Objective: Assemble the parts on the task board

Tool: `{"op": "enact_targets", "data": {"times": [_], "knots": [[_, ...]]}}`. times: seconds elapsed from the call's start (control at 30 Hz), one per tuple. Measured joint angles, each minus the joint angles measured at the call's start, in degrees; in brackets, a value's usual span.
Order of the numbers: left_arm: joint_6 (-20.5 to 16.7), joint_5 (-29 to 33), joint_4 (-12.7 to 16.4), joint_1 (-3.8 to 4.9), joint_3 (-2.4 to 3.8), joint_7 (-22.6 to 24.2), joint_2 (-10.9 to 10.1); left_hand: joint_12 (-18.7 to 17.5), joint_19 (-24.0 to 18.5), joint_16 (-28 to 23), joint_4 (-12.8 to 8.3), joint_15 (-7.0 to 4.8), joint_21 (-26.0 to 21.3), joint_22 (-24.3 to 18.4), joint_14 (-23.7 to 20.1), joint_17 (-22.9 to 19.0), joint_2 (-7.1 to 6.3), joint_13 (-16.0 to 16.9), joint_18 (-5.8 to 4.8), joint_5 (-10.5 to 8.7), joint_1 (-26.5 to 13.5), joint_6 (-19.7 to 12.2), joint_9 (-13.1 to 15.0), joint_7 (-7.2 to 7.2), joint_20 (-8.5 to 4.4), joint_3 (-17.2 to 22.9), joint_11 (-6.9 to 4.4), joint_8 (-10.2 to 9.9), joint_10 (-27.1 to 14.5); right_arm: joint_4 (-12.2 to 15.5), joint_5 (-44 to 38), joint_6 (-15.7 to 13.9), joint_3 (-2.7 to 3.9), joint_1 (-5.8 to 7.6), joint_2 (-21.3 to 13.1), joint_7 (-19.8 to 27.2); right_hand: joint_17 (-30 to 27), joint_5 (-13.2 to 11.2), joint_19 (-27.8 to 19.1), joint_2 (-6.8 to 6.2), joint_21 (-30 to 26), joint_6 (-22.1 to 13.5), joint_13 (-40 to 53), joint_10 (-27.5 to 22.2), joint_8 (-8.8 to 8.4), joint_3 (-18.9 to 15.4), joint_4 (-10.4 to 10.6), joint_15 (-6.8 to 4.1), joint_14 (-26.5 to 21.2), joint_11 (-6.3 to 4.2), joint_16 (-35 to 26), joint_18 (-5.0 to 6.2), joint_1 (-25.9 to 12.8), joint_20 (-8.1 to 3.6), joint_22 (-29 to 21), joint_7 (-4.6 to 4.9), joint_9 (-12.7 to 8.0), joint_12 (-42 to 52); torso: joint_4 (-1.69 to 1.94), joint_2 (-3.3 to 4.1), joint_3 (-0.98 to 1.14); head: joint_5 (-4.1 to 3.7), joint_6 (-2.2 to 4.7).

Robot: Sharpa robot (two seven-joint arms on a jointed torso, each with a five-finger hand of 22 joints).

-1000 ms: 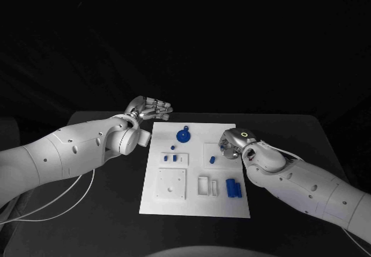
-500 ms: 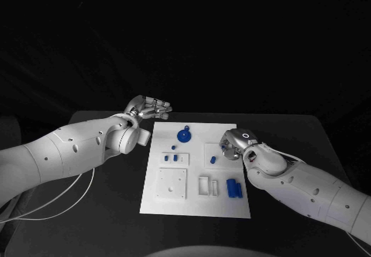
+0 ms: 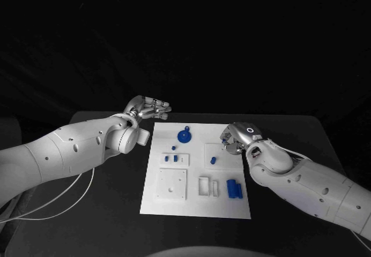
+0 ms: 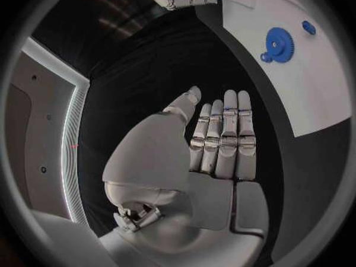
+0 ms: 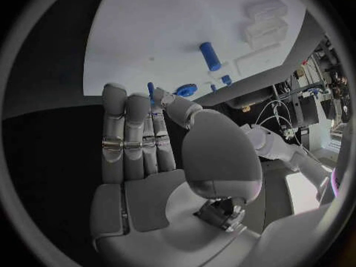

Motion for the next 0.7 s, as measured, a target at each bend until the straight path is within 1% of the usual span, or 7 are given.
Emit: {"op": "enact_targets", "data": {"times": [0.07,0.27,0.47,0.53,0.57,0.7], "knots": [[0.02,0.03,0.0,0.0,0.0,0.0,0.0,0.0,0.0,0.0,0.0,0.0,0.0,-0.01,0.0,0.0,0.0,0.0,0.0,0.0,0.0,0.0,0.0,0.0,0.0,0.0,0.0,0.0,0.0,1.16,0.07,-0.28,0.3,0.0,-0.51,-0.03,0.05,0.0,0.0,0.0,0.0,0.0,0.0,0.0,0.0,0.0,0.0,0.0,0.0,0.0,0.0,0.0,0.0,0.0,0.0,0.0,0.0,0.0,-0.02,0.01,0.0,0.07,0.02],[0.07,0.17,0.0,0.01,0.0,-0.02,-0.01,0.0,0.0,0.0,0.0,0.0,0.0,-0.01,0.0,0.0,0.0,0.0,0.0,0.0,0.0,0.0,0.0,0.0,0.0,0.0,0.0,0.0,0.0,5.46,1.15,-0.84,0.63,-0.17,-1.47,0.14,0.06,0.0,0.0,0.0,0.0,0.0,-0.1,0.0,-0.02,0.0,0.0,0.0,0.0,-0.01,0.0,0.0,0.0,0.0,0.05,0.0,-0.11,-0.03,-0.03,0.02,0.02,0.6,0.03],[0.07,0.35,-0.01,0.01,0.0,-0.02,0.15,0.0,0.0,0.0,0.0,0.0,0.0,-0.01,0.0,0.0,0.0,0.0,0.0,0.0,0.0,0.0,0.0,0.0,0.0,0.0,0.0,0.0,0.0,9.33,2.67,-0.97,0.63,-1.14,-1.18,0.82,0.06,-0.05,0.0,-0.01,0.0,-0.01,-0.19,0.13,-0.03,-0.04,0.03,0.0,0.0,-0.14,0.0,0.0,-0.01,0.01,0.14,0.0,-0.13,-0.1,-0.03,-0.01,-0.01,1.71,0.09],[0.06,0.43,-0.02,0.01,0.0,0.0,0.27,0.0,0.0,0.0,0.0,0.0,0.0,-0.01,0.0,0.0,0.0,0.0,0.0,0.0,0.0,0.0,0.0,0.0,0.0,0.0,0.0,0.0,0.0,10.34,3.1,-0.97,0.48,-1.46,-0.72,1.1,0.05,-0.06,0.0,-0.01,0.0,-0.01,-0.2,0.18,-0.05,-0.18,0.17,0.01,0.0,-0.2,0.0,0.01,-0.01,0.01,0.19,0.0,-0.11,-0.11,-0.02,-0.04,-0.07,2.16,0.14],[0.05,0.45,-0.03,0.01,0.0,0.0,0.32,0.0,0.0,0.0,0.0,0.0,0.0,-0.06,0.0,0.0,0.0,0.0,0.0,0.0,0.0,0.0,0.0,0.0,0.0,0.0,0.0,0.0,0.0,10.58,3.19,-0.97,0.39,-1.55,-0.55,1.18,0.05,-0.06,0.0,-0.01,0.0,-0.01,-0.24,0.18,-0.05,-0.18,0.17,0.01,0.0,-0.2,0.0,0.01,-0.01,0.01,0.21,0.0,-0.11,-0.11,-0.01,-0.05,-0.08,2.24,0.14],[0.01,0.59,-0.12,0.01,0.0,0.06,0.68,0.0,0.0,0.0,0.13,0.0,0.0,-0.38,0.0,0.0,0.0,0.0,0.0,0.0,0.0,0.0,0.0,0.0,0.0,-0.13,0.0,0.0,0.0,11.47,3.54,-0.93,-0.4,-2.2,0.82,1.68,0.05,-0.21,0.0,-0.01,0.0,-0.01,-0.26,0.19,-0.06,-0.18,0.17,0.01,0.0,-0.2,0.0,0.01,-0.01,0.02,0.21,0.01,-0.07,-0.11,0.04,-0.05,-0.15,3.49,0.03]]}}
